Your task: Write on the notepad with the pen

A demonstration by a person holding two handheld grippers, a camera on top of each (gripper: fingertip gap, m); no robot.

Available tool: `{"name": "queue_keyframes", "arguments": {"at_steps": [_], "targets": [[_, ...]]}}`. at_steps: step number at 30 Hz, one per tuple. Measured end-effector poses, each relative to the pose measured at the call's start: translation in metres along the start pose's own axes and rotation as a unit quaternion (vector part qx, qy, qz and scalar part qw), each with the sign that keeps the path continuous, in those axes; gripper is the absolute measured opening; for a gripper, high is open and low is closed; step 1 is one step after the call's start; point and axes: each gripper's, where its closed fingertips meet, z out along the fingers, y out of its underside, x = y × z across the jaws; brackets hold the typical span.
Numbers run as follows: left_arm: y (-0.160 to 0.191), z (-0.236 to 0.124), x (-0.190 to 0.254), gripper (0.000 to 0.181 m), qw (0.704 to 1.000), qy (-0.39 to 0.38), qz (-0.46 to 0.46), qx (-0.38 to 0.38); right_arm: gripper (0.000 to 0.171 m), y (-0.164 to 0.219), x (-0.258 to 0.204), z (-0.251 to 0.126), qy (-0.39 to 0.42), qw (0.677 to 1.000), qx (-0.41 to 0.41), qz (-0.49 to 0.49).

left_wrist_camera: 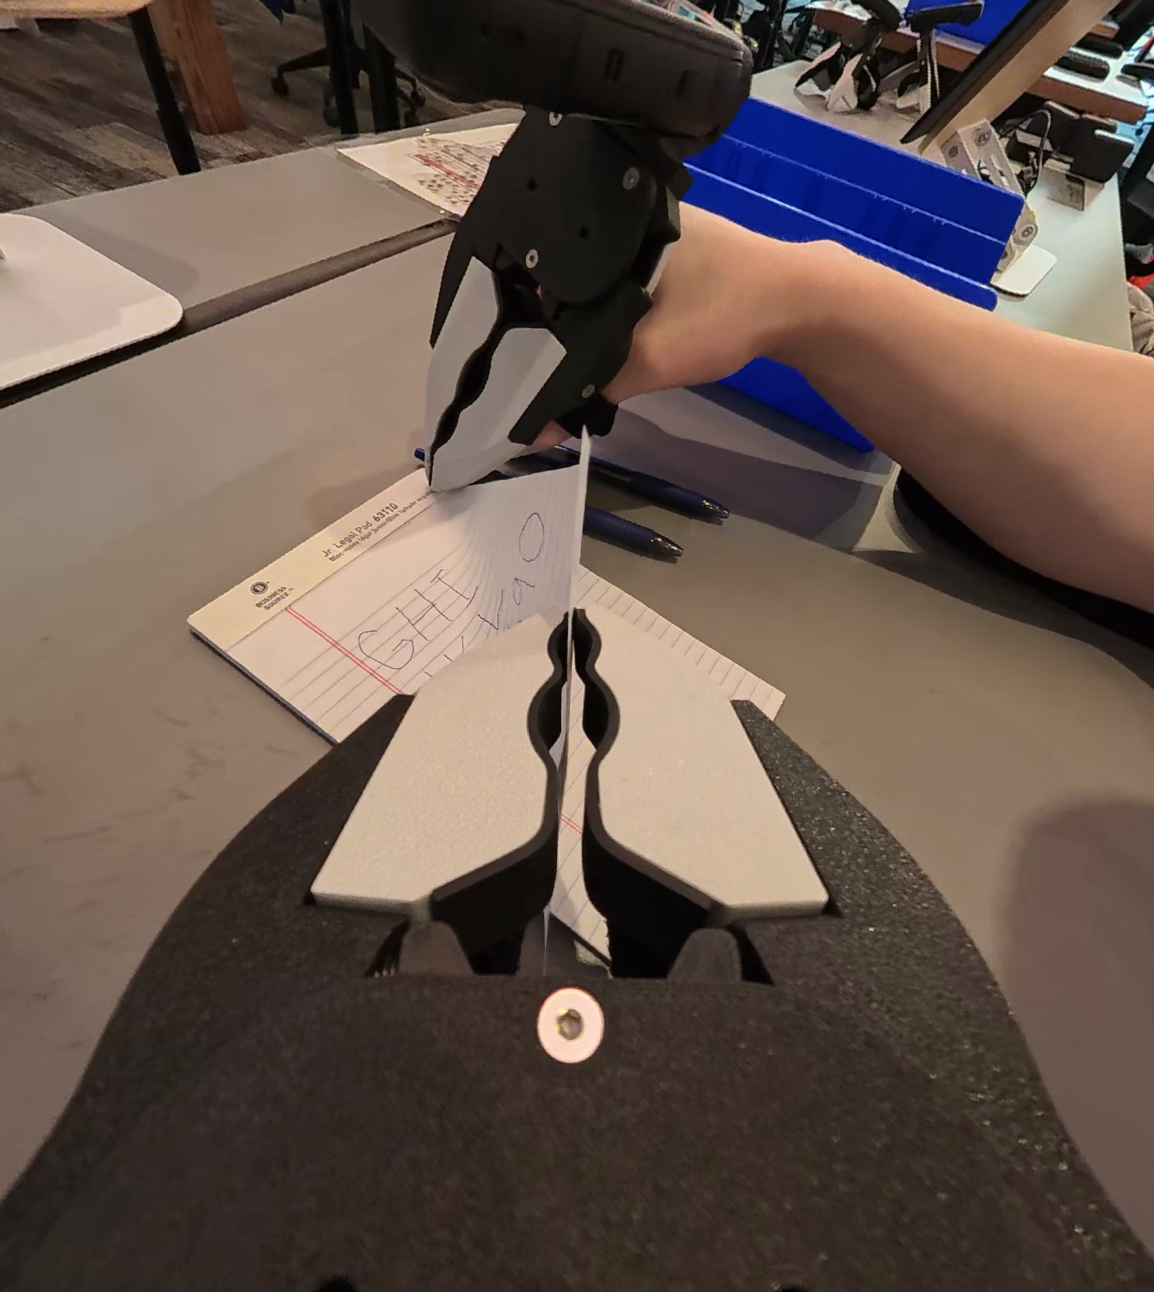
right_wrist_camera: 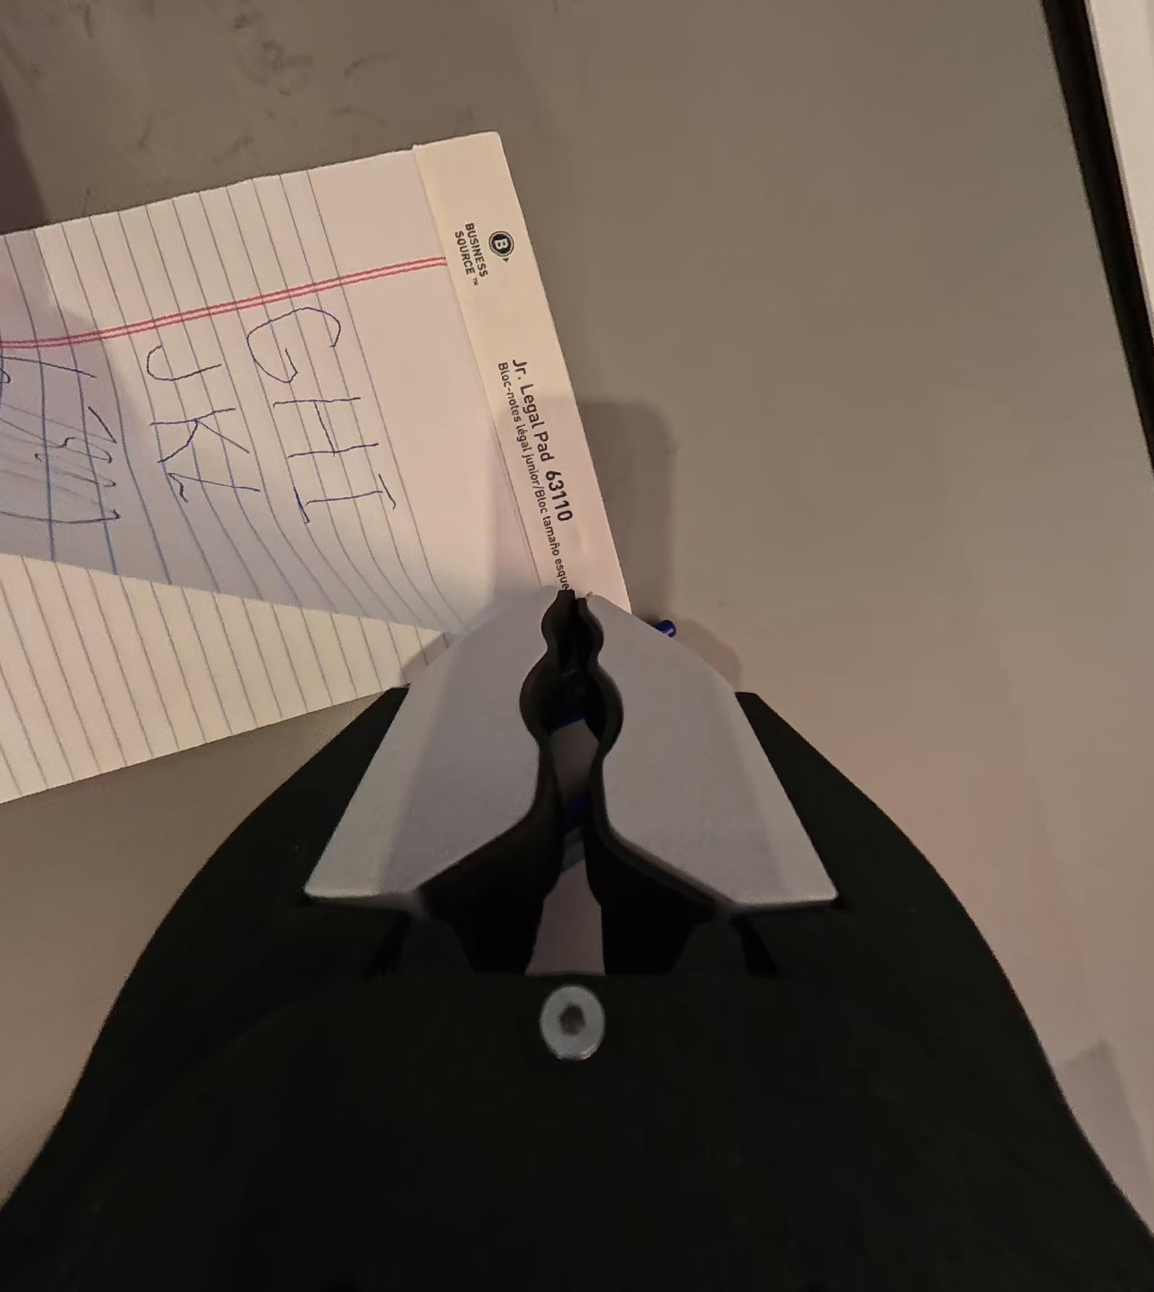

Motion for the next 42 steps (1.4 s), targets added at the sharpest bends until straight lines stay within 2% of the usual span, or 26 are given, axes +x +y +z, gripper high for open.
{"name": "queue_keyframes", "arguments": {"at_steps": [16,23,42], "targets": [[0.000,-0.007,-0.014,0.000,1.000,-0.013,-0.016,0.009,0.000,0.000,-0.001,0.000,-0.007,1.000,0.027,0.004],[0.000,-0.012,-0.028,0.000,0.998,-0.018,-0.062,0.019,0.000,0.000,-0.004,0.000,-0.008,0.999,0.035,-0.011],[-0.003,-0.016,-0.039,0.000,0.998,-0.048,-0.048,0.009,0.000,0.000,-0.007,-0.001,-0.030,0.998,0.047,-0.019]]}}
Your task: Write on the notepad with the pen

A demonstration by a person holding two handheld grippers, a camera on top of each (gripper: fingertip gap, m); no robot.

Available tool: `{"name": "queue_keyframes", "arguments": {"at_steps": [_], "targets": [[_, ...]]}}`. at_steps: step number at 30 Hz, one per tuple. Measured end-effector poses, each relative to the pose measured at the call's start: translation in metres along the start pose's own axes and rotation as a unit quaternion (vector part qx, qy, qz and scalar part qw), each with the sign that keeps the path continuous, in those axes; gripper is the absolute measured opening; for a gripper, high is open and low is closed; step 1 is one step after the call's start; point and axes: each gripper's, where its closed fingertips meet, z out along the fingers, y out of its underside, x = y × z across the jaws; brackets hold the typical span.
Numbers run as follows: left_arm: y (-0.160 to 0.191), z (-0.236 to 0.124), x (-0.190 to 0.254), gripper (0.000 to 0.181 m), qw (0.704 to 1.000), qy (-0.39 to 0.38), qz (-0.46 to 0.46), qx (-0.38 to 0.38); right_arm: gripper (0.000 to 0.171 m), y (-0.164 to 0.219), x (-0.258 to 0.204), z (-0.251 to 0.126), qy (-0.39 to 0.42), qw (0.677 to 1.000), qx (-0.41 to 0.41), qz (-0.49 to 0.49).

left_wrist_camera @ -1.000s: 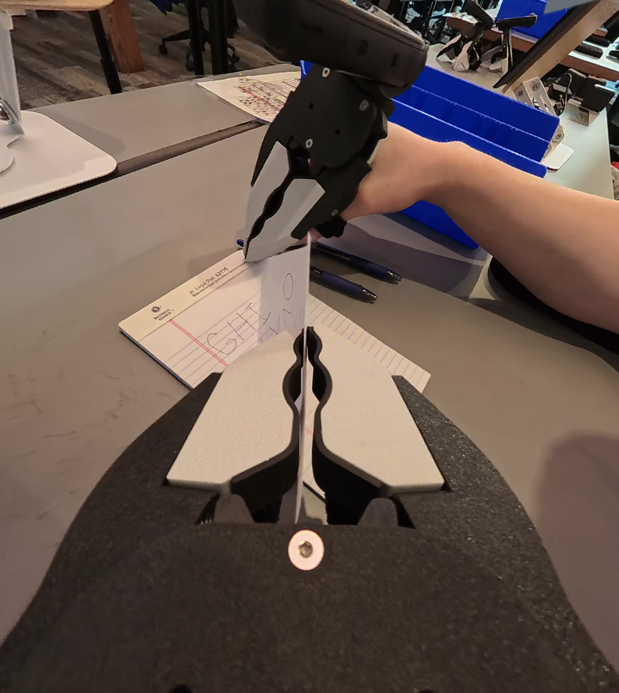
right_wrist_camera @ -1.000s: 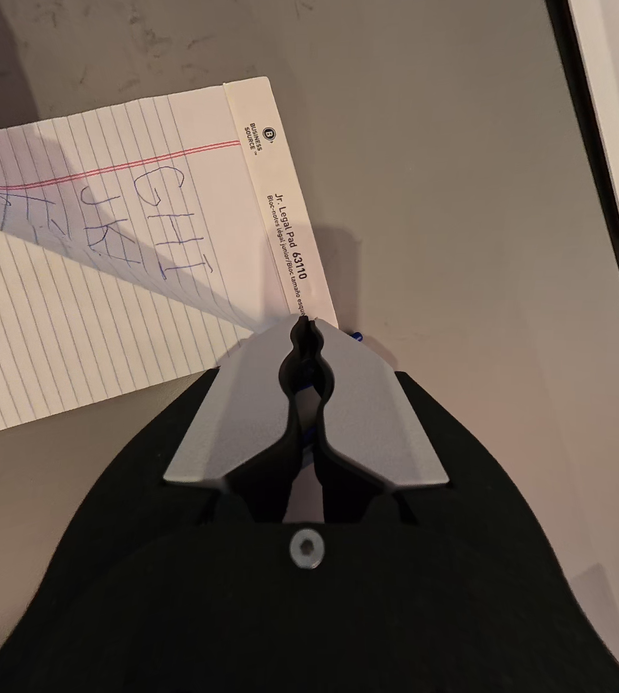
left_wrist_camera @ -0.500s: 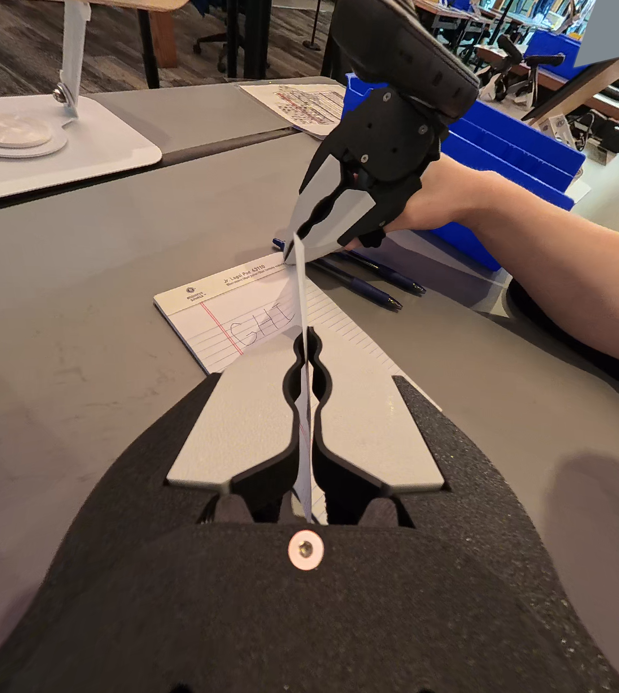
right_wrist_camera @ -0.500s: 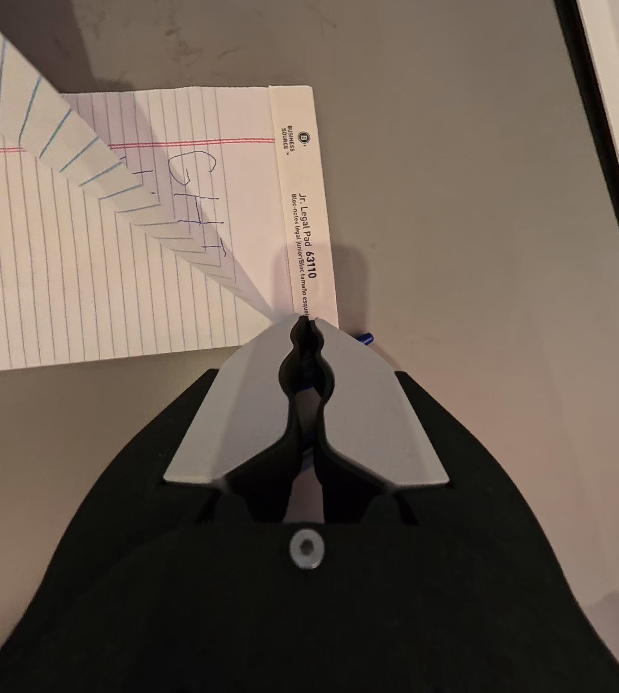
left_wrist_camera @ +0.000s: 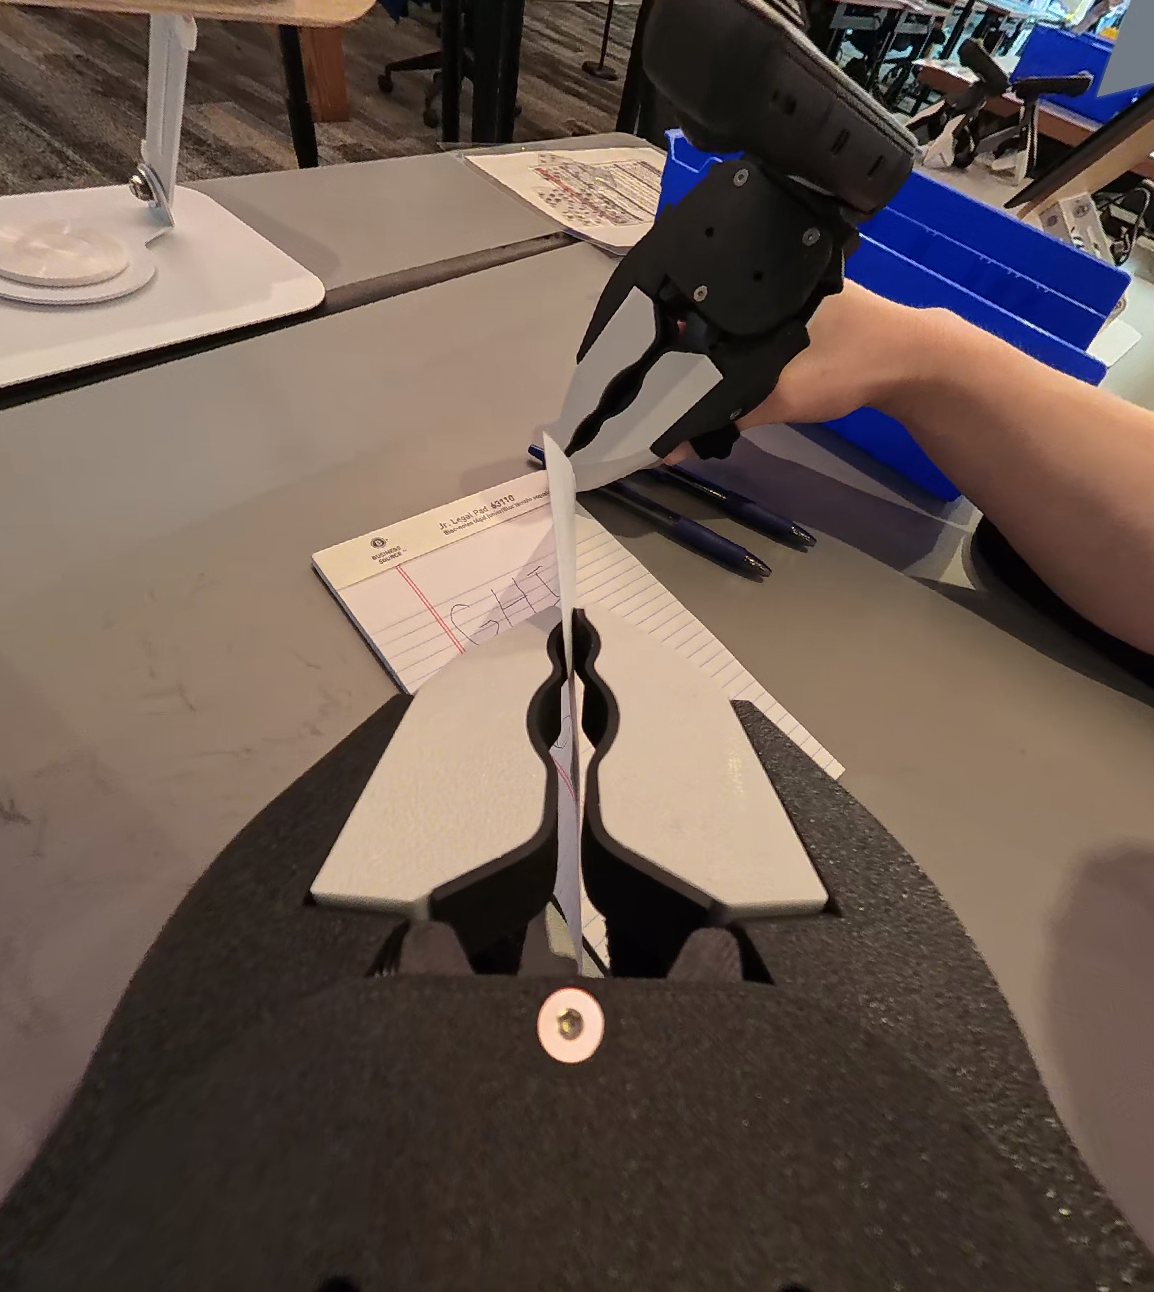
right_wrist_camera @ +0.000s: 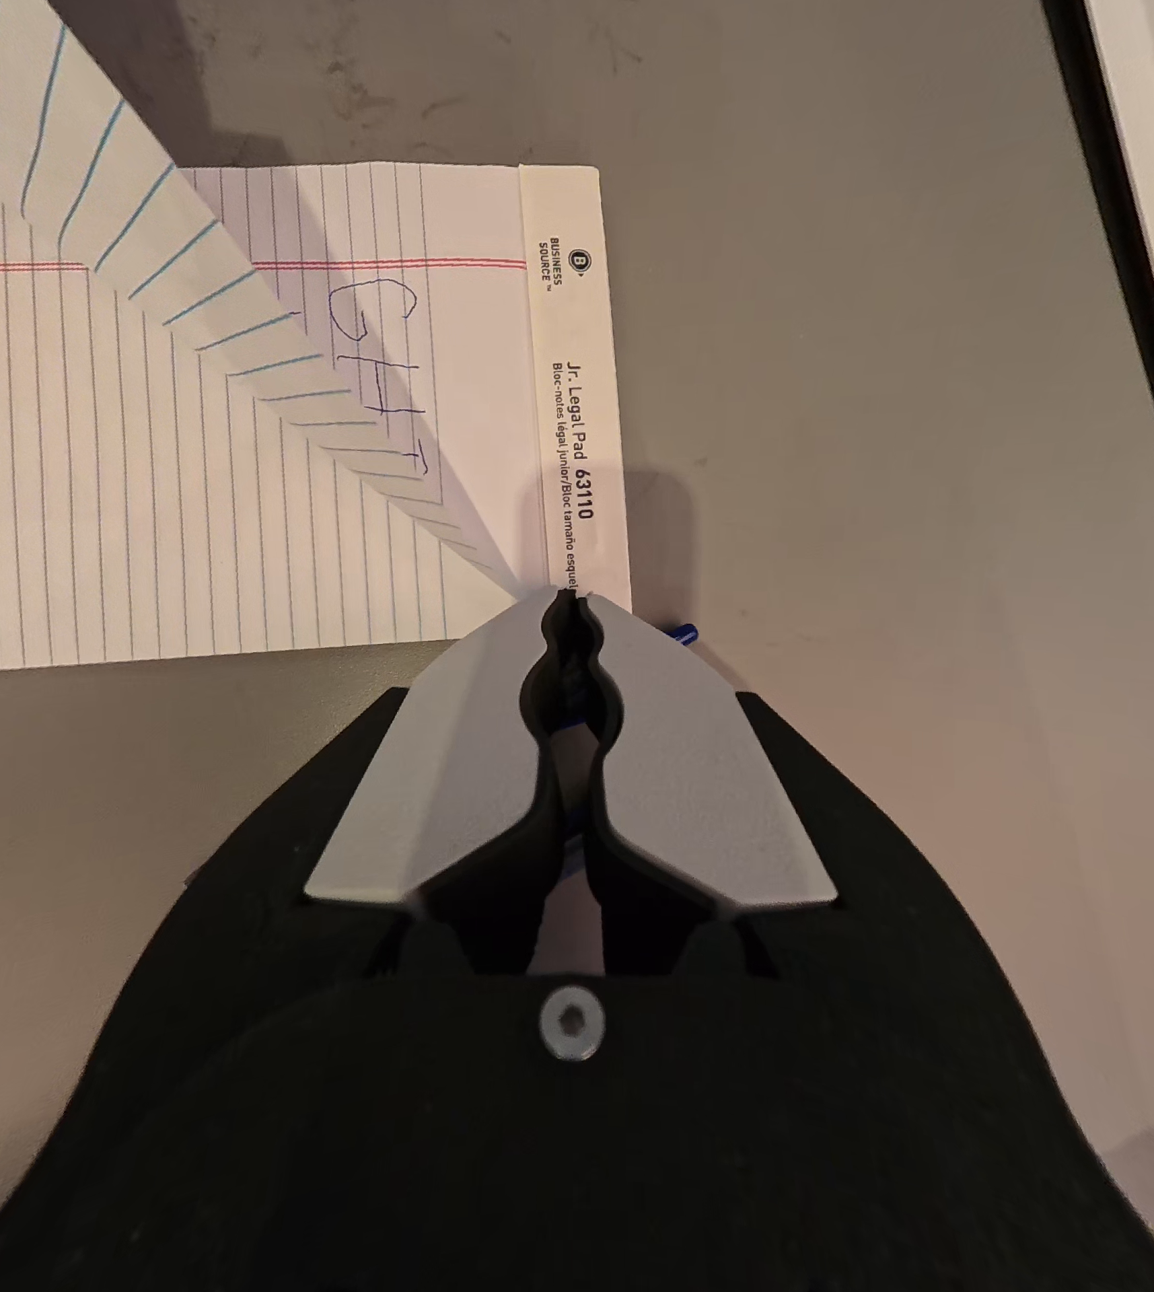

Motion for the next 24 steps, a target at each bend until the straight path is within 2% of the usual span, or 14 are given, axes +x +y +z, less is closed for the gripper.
{"name": "queue_keyframes", "arguments": {"at_steps": [8,13,24], "targets": [[-0.013,-0.013,-0.003,0.000,1.000,0.013,-0.009,0.021,0.001,0.000,0.001,0.000,0.002,1.000,-0.002,-0.007],[-0.006,-0.003,0.006,0.000,1.000,0.024,0.006,0.003,0.001,-0.001,0.001,0.000,-0.003,1.000,0.000,-0.003],[-0.022,-0.022,-0.008,0.000,0.999,-0.026,0.011,0.041,0.001,-0.001,-0.002,-0.001,-0.004,1.000,-0.001,0.000]]}}
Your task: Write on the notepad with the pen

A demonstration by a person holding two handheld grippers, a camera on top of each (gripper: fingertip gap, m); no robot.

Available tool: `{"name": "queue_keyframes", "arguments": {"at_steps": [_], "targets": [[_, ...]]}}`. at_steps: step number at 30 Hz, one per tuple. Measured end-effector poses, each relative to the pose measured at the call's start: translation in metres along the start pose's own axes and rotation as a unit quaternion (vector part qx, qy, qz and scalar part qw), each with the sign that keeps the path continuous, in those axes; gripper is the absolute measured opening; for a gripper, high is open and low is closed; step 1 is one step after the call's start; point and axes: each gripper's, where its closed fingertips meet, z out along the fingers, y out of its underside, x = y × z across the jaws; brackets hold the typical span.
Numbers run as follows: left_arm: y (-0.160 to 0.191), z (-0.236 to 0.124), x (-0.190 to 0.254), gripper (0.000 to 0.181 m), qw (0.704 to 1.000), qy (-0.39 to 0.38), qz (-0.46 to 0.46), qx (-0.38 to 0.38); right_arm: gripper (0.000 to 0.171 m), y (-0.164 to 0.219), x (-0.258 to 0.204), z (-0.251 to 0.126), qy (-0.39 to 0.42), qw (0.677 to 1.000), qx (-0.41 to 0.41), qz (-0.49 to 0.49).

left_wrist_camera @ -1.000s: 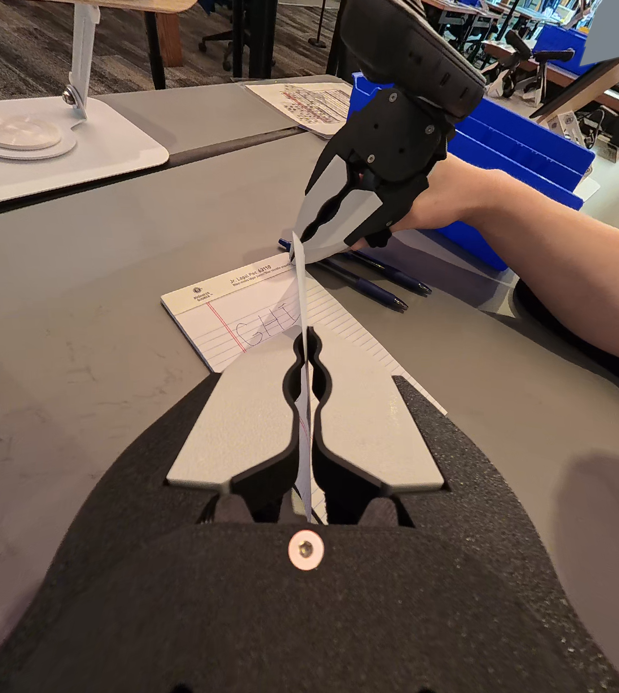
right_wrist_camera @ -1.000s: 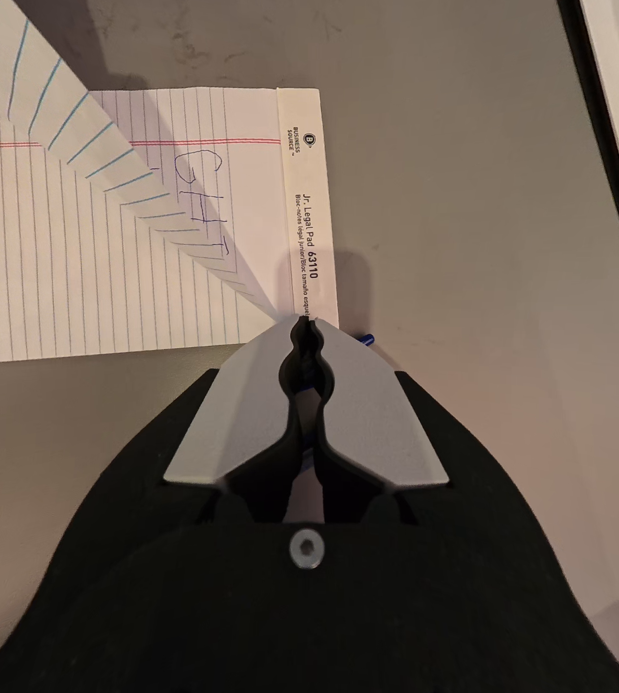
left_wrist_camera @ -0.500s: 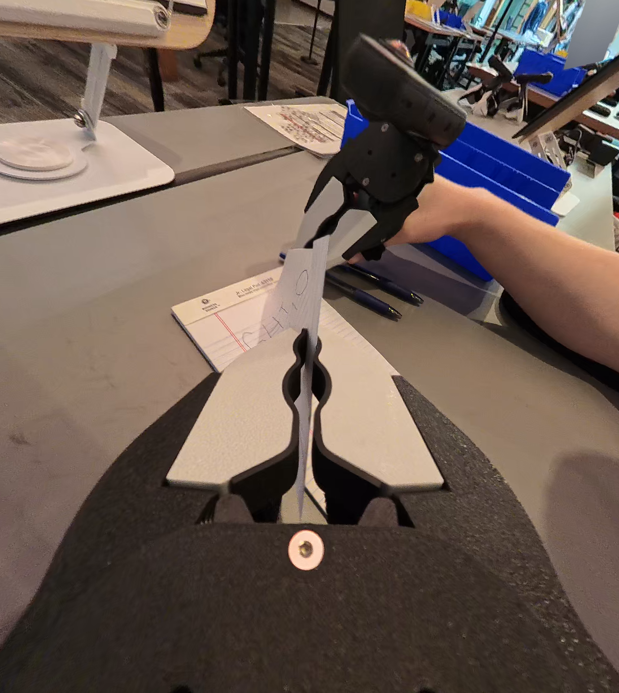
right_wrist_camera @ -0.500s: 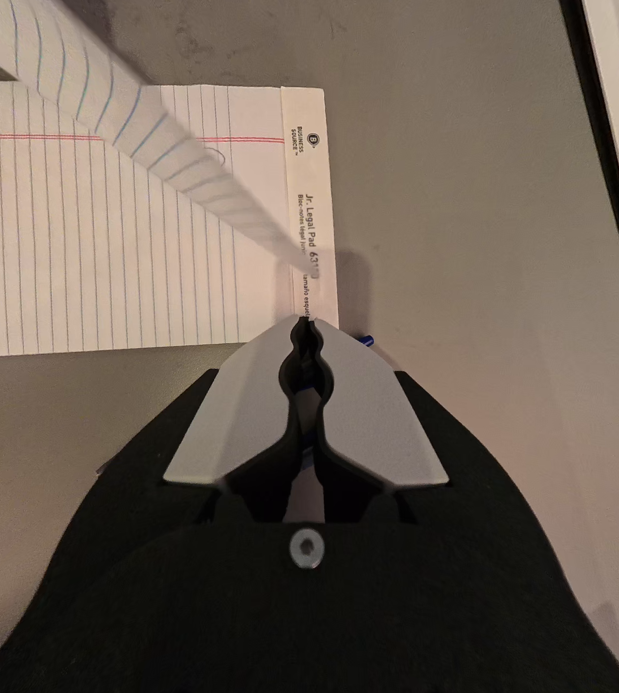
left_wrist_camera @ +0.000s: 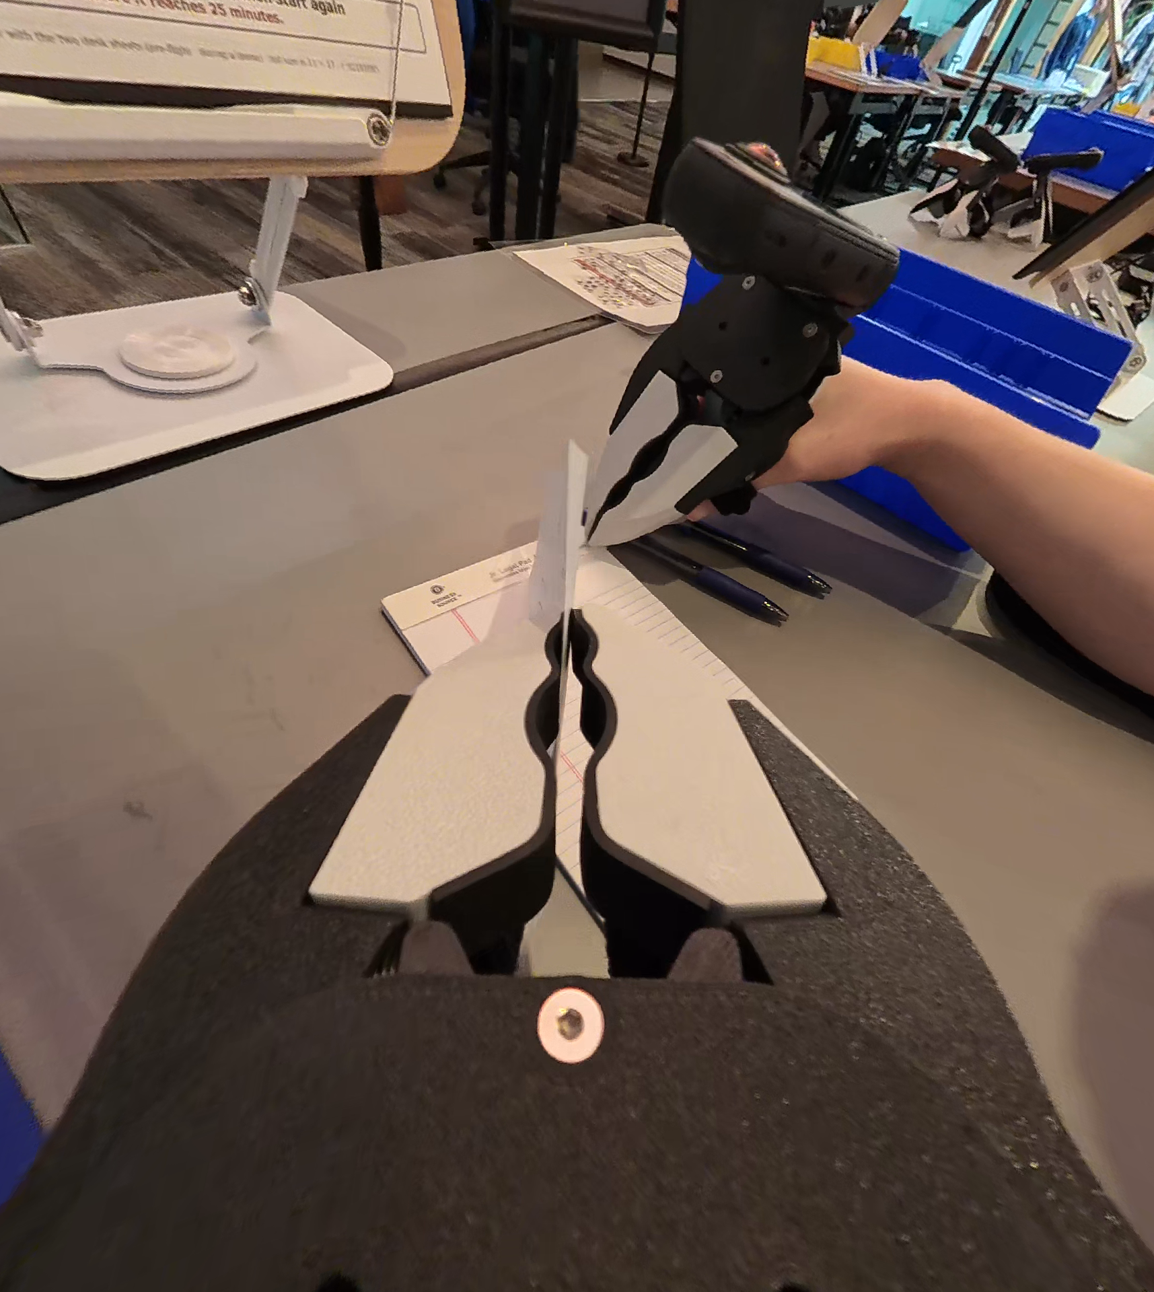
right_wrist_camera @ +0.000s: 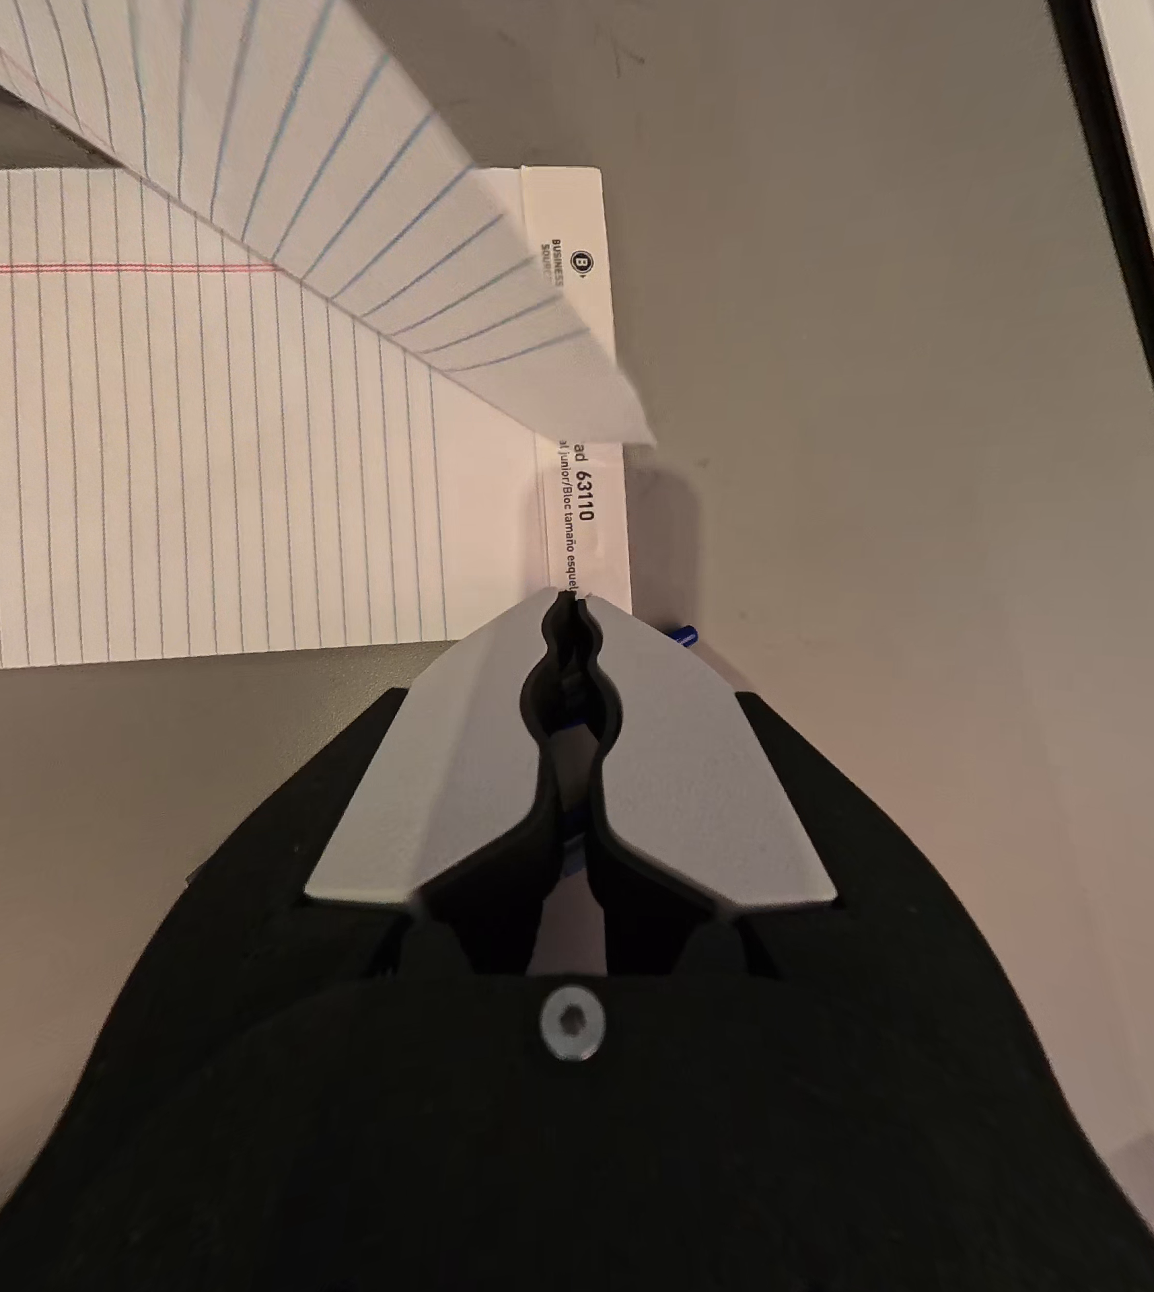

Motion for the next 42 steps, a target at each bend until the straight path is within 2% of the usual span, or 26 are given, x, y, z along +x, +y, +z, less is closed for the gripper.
{"name": "queue_keyframes", "arguments": {"at_steps": [11,19,26,42], "targets": [[-0.017,-0.018,-0.011,0.000,0.998,-0.050,0.030,0.003,0.001,0.000,0.002,0.000,0.004,1.000,-0.004,-0.002],[-0.030,-0.031,-0.007,0.000,0.999,-0.030,0.006,0.027,0.000,0.001,0.003,0.000,0.005,1.000,-0.005,-0.001],[-0.033,-0.034,-0.004,0.000,0.998,-0.050,0.034,0.026,0.000,0.000,0.002,-0.001,0.004,1.000,-0.003,-0.001],[-0.038,-0.045,-0.009,0.000,0.997,-0.068,0.036,0.020,0.001,0.000,0.002,0.000,0.004,1.000,-0.003,0.001]]}}
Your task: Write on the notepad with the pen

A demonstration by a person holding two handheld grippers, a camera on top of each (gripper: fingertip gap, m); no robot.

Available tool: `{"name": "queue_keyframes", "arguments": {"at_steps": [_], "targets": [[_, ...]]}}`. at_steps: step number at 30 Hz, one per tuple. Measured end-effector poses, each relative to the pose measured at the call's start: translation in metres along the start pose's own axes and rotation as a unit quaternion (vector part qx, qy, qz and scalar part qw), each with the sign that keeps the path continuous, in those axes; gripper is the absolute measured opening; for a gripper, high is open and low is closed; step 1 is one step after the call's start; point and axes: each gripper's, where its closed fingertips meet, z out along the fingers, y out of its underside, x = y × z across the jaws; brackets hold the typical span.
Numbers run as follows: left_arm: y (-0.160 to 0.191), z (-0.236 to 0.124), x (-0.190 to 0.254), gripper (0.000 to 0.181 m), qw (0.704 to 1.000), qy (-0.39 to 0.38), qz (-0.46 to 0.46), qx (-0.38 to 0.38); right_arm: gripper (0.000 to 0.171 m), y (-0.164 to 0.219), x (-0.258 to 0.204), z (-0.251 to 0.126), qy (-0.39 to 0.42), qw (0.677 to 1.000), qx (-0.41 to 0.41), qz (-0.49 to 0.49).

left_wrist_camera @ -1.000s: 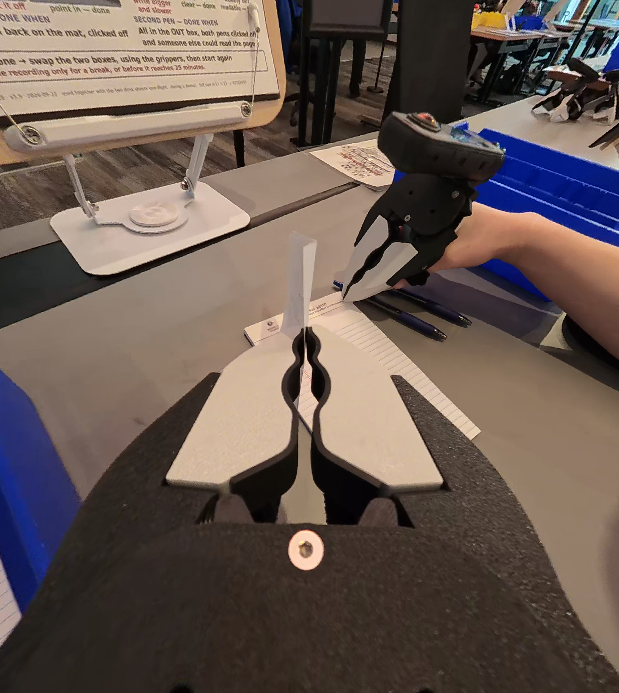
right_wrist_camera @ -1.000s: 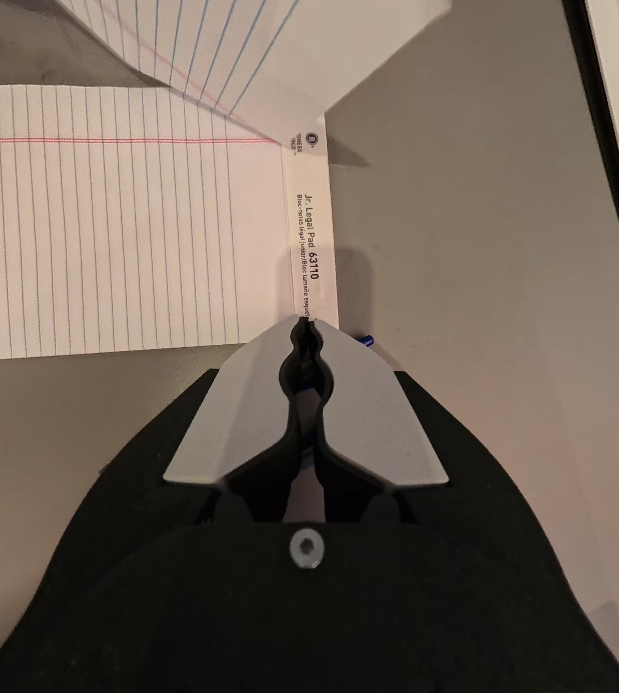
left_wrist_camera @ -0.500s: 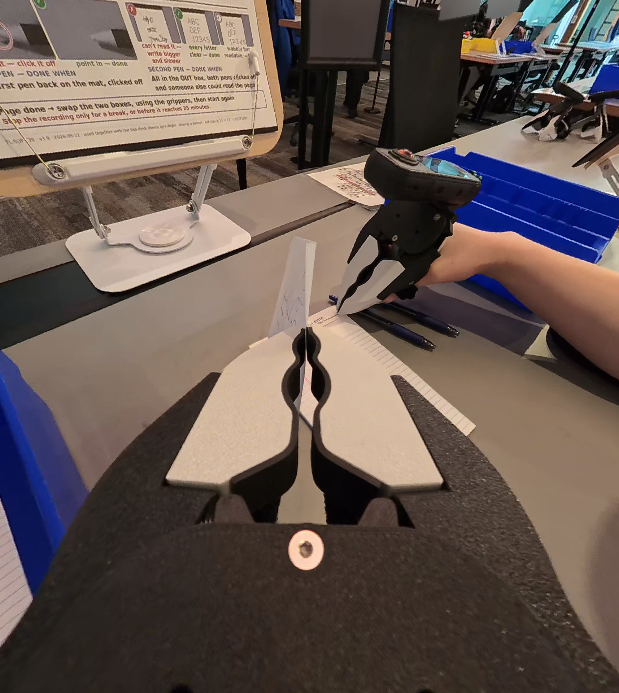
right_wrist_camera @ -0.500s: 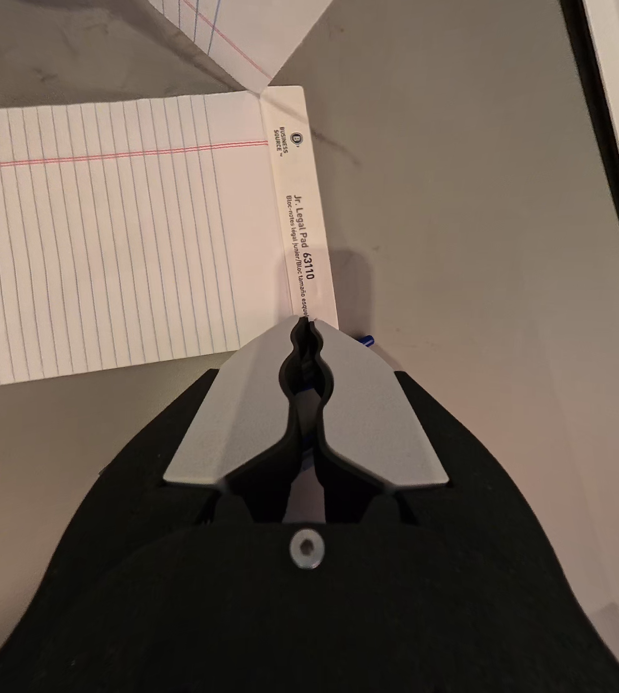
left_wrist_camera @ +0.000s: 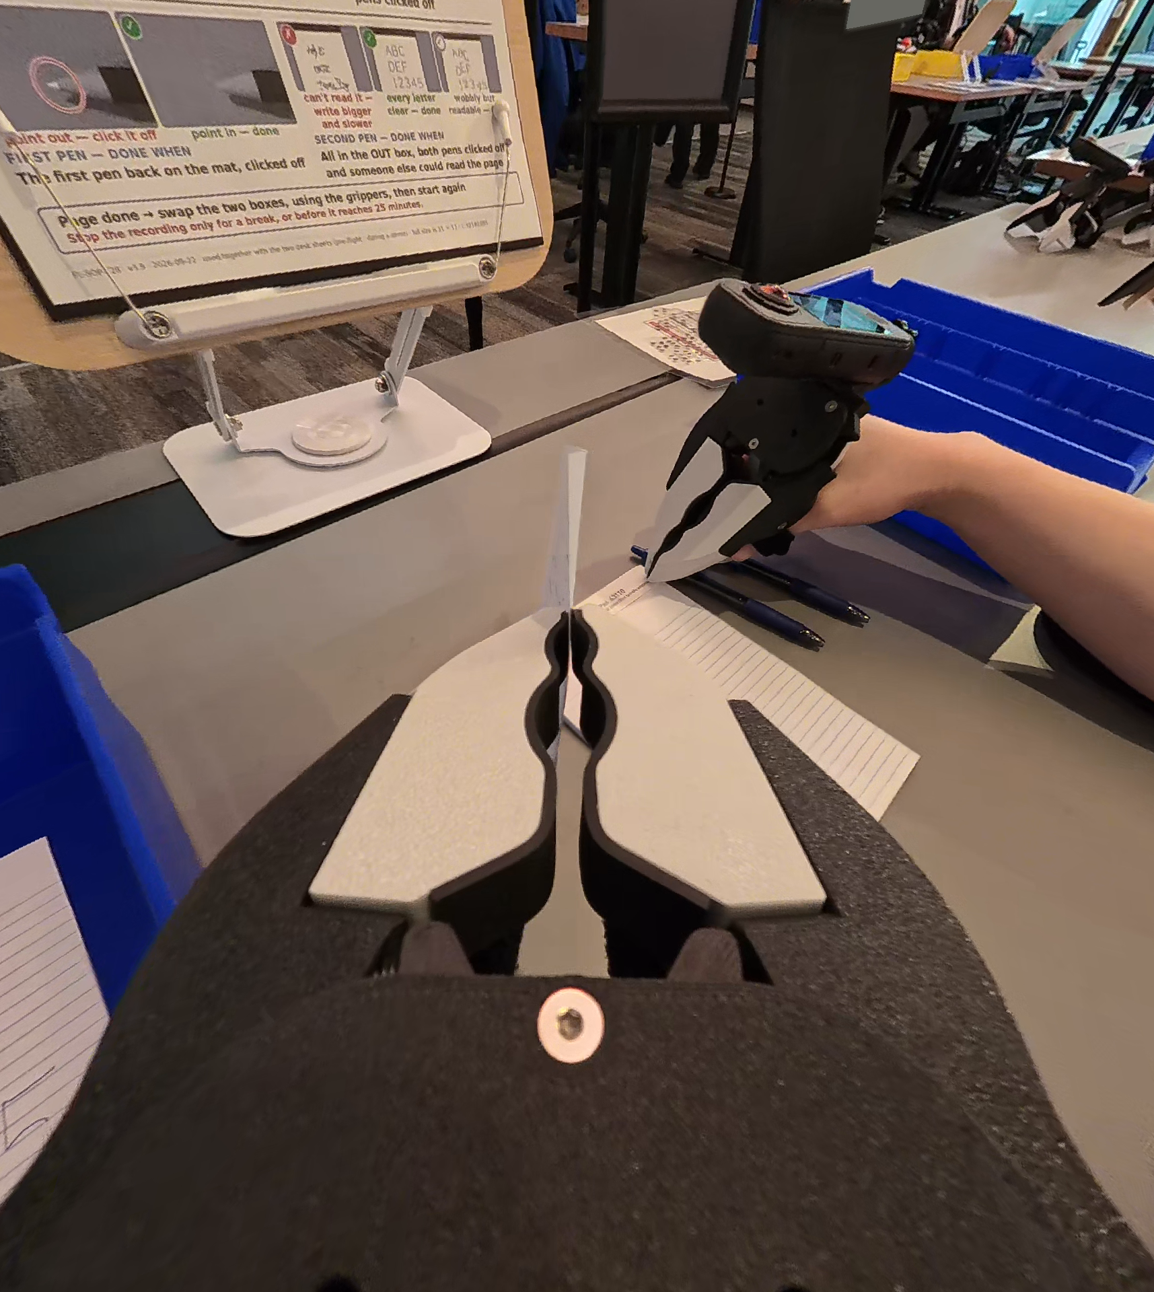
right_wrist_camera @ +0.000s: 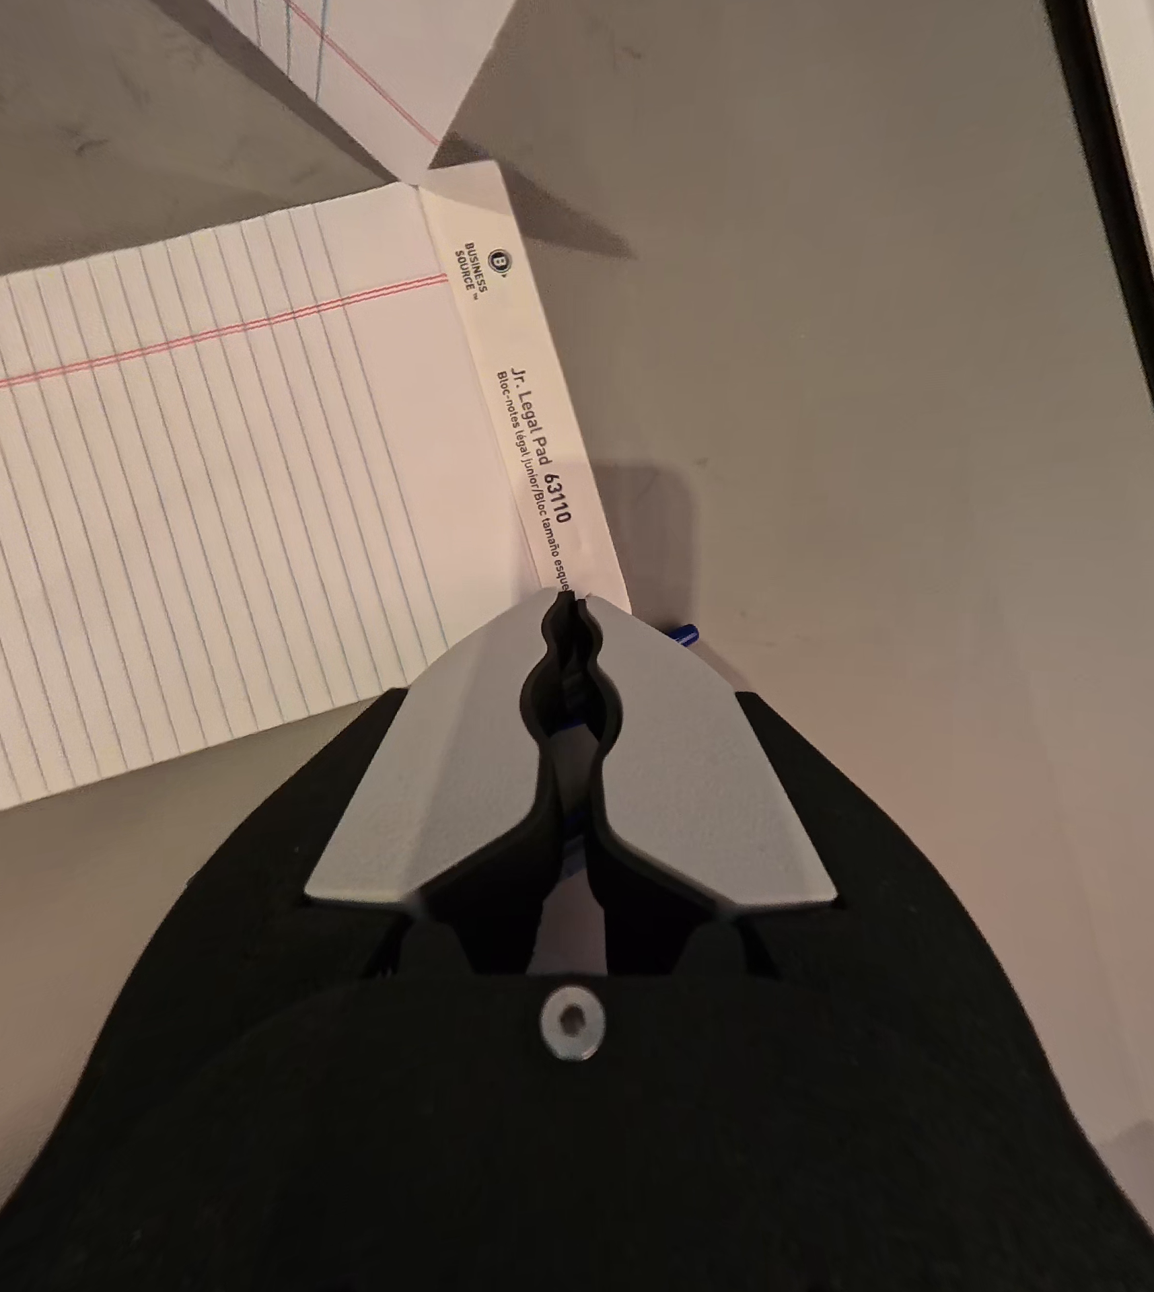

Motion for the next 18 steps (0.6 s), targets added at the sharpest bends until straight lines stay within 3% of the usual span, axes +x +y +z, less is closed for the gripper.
{"name": "queue_keyframes", "arguments": {"at_steps": [18], "targets": [[0.0024,-0.0084,-0.0053,0.000,1.000,-0.007,-0.017,-0.018,0.001,-0.0002,-0.0003,0.0002,0.001,1.000,-0.002,0.000]]}}
